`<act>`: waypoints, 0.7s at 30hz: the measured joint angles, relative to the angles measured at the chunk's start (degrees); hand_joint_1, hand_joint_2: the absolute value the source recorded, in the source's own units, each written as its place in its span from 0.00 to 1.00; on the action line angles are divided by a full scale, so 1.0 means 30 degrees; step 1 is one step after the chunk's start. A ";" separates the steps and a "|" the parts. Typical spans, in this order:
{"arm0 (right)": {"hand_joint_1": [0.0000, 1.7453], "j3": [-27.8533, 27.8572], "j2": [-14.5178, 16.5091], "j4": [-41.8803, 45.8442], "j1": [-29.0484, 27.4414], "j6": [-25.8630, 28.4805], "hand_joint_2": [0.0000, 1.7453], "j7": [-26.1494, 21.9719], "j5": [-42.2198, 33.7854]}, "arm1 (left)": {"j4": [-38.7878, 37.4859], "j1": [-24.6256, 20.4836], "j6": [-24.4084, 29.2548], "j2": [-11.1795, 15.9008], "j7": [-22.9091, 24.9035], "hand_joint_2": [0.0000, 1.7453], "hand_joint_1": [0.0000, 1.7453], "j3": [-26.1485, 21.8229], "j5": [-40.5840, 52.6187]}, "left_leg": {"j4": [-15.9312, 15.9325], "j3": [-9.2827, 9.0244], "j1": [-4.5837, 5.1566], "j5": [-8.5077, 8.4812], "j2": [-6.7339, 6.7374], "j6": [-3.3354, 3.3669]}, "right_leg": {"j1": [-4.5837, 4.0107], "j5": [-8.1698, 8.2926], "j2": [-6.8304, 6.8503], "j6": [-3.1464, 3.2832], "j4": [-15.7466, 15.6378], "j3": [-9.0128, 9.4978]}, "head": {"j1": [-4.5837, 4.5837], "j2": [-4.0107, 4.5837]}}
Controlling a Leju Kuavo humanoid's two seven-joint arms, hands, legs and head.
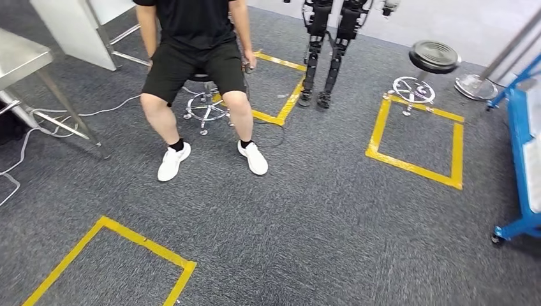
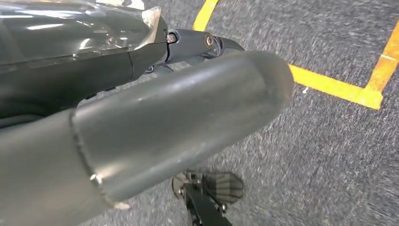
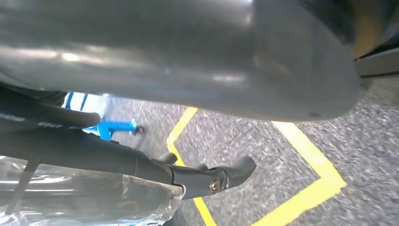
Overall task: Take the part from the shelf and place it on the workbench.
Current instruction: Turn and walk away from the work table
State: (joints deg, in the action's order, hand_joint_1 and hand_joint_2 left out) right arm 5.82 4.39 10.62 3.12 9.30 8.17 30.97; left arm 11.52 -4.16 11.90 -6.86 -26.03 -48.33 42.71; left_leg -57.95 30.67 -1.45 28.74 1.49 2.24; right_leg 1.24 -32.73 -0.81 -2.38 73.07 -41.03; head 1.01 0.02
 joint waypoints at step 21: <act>0.00 -0.0020 0.0016 0.0000 -0.0081 -0.0006 0.00 -0.0395 0.0311 | -0.0018 0.0054 0.0004 0.0005 -0.0160 0.00 0.00 0.0004 0.0015 | -0.1107 0.0390 -0.0195 0.0333 -0.1575 -0.0846 | -0.0242 0.2004 -0.1479 0.0807 -0.4953 0.3022 | -0.0179 0.0002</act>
State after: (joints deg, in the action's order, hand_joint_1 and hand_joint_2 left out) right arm 5.76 4.44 10.62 2.87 9.28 6.99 31.91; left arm 11.46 -4.00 11.91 -6.85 -26.51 -48.31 42.75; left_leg -61.28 31.84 -2.03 29.74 -3.23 -0.30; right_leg 0.51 -26.72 -5.24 0.04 58.21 -31.96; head 0.47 0.02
